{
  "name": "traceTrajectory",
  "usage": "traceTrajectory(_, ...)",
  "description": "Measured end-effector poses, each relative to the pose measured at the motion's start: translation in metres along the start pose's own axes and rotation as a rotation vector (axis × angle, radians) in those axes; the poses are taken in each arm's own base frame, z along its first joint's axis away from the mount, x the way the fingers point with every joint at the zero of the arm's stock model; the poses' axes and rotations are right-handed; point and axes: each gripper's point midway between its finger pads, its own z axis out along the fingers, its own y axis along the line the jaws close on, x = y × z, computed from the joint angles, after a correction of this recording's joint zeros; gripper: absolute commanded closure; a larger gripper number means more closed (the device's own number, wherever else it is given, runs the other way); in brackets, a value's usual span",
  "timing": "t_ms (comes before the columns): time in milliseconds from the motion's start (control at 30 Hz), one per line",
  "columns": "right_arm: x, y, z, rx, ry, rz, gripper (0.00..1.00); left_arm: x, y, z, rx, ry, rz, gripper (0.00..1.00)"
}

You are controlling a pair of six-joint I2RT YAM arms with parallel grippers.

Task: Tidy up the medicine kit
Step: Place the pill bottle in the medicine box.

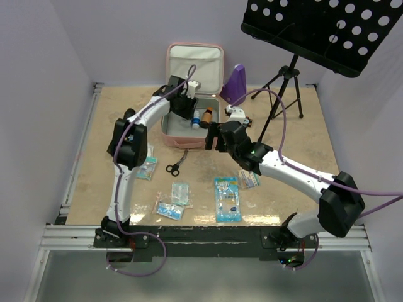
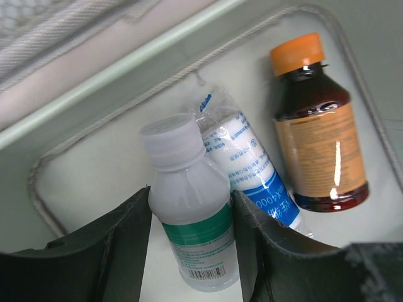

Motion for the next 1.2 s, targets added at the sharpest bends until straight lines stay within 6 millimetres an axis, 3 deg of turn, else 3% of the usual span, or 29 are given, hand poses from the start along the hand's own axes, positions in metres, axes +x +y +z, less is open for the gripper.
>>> traceTrajectory(100, 0.000, 0.000, 0.000, 0.000, 0.000, 0.000, 0.09, -0.001, -0.013, 0.001, 0.040, -0.001, -0.026, 1.00)
traceTrajectory(300, 0.000, 0.000, 0.000, 0.001, 0.000, 0.000, 0.10, -0.005, -0.034, -0.001, 0.089, 0.002, -0.051, 0.53)
traceTrajectory(633, 0.000, 0.000, -0.001, 0.000, -0.001, 0.000, 0.10, -0.002, -0.034, -0.012, 0.087, 0.009, -0.032, 0.20)
traceTrajectory(667, -0.001, 0.000, -0.001, -0.001, -0.002, 0.001, 0.10, -0.004, -0.034, -0.016, 0.085, 0.005, -0.028, 0.00)
traceTrajectory(933, -0.015, 0.001, -0.017, -0.027, -0.041, 0.020, 0.10, -0.036, -0.030, -0.062, 0.069, -0.090, -0.012, 0.00)
traceTrajectory(1033, -0.022, 0.003, -0.023, -0.039, -0.059, 0.029, 0.10, -0.036, -0.023, -0.083, 0.058, -0.116, -0.023, 0.00)
traceTrajectory(1100, -0.025, 0.003, -0.025, -0.043, -0.066, 0.031, 0.09, -0.032, -0.015, -0.104, 0.040, -0.135, -0.035, 0.00)
traceTrajectory(1200, -0.025, 0.003, -0.026, -0.045, -0.069, 0.030, 0.10, -0.026, 0.003, -0.159, -0.046, -0.227, -0.049, 0.00)
